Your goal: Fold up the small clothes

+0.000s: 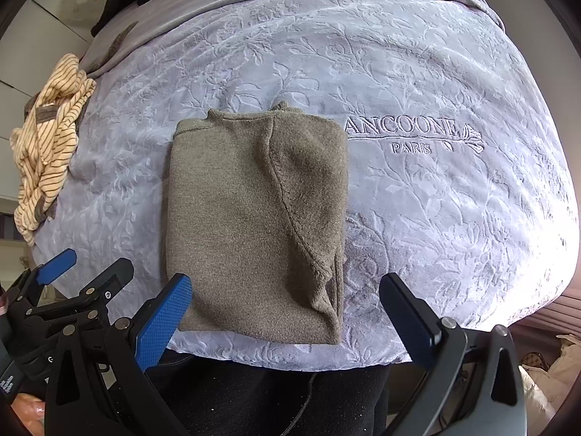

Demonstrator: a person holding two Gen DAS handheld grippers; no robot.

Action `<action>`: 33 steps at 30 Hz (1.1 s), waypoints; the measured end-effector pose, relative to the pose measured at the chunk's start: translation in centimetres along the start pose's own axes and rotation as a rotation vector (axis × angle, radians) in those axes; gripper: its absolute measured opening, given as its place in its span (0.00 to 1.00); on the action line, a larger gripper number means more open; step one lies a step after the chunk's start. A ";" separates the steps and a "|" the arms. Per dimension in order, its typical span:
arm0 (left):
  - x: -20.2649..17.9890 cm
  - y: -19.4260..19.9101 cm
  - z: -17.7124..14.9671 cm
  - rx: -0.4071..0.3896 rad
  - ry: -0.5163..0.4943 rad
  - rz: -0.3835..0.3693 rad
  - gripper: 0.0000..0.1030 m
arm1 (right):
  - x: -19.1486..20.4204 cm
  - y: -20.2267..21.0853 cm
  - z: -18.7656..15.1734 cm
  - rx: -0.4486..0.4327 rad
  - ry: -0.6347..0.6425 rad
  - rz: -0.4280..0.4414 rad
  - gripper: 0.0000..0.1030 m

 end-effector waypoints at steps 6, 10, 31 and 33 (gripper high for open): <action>0.0 0.0 0.0 0.001 -0.002 0.001 1.00 | 0.0 0.0 -0.1 -0.001 0.000 0.000 1.00; 0.1 -0.1 -0.2 0.001 0.001 0.001 1.00 | -0.2 0.0 0.2 0.000 0.000 0.001 1.00; 0.3 -0.2 -0.1 0.004 -0.001 0.002 1.00 | 0.0 0.0 0.1 -0.001 0.000 -0.002 1.00; 0.2 -0.2 0.0 0.004 -0.001 0.002 1.00 | -0.1 0.0 0.1 -0.002 -0.001 -0.002 1.00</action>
Point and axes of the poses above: each gripper's, at about its wrist camera, not at the fingertips, and y roughly against the way its jaws point, x to its left, z to its top, the point moved 4 cm from there along -y, roughly the way its jaws point, and after that the axes turned 6 degrees about -z, right-handed, at the moved point
